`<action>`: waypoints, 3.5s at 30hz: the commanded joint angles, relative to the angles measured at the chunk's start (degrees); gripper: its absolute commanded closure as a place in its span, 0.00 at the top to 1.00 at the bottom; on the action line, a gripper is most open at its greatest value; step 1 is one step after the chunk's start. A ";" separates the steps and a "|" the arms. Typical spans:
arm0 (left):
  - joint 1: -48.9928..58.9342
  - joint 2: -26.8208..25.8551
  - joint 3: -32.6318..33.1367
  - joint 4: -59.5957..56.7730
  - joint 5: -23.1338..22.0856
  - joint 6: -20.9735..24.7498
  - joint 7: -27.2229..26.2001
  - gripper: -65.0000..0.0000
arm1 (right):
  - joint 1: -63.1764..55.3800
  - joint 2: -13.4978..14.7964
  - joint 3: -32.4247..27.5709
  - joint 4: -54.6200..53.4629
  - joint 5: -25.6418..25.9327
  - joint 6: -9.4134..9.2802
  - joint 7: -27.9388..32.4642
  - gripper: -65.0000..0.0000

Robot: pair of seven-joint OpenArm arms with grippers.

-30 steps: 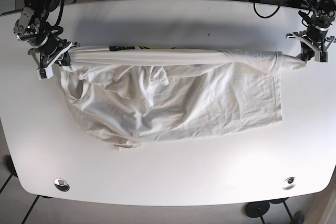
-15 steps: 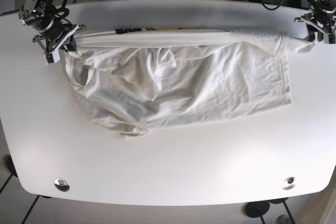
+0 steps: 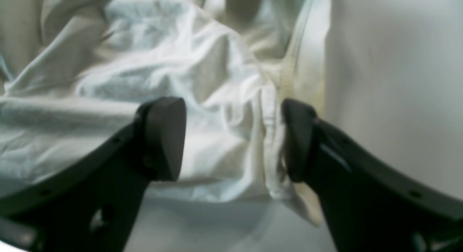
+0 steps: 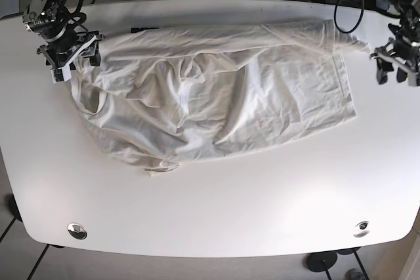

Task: Fold the T-shirt properly
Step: 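Release the left gripper and regrasp the shirt edge with both grippers, then lift and flip the shirt with both grippers, laying it print side up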

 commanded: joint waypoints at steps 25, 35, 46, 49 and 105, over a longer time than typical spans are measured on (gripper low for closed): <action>-9.42 0.16 20.02 -16.88 0.21 0.10 0.62 0.02 | 18.35 2.98 2.44 -8.36 0.27 -0.28 0.77 0.63; -9.59 -1.07 20.02 -16.35 0.03 0.10 0.79 0.01 | 40.94 12.04 -10.22 -46.95 0.27 -0.28 11.14 0.63; -9.59 -2.48 19.31 -16.35 0.03 0.10 0.62 0.01 | 41.65 10.02 -22.18 -55.31 0.98 -0.19 19.14 0.60; -9.68 -2.48 16.85 -16.35 0.12 0.10 0.62 0.01 | 41.21 8.79 -19.89 -55.04 0.36 -0.19 19.32 0.31; 2.89 -0.10 -0.73 11.61 0.12 0.10 10.37 0.02 | 6.92 -0.97 -3.89 10.10 1.15 -2.74 -12.51 0.03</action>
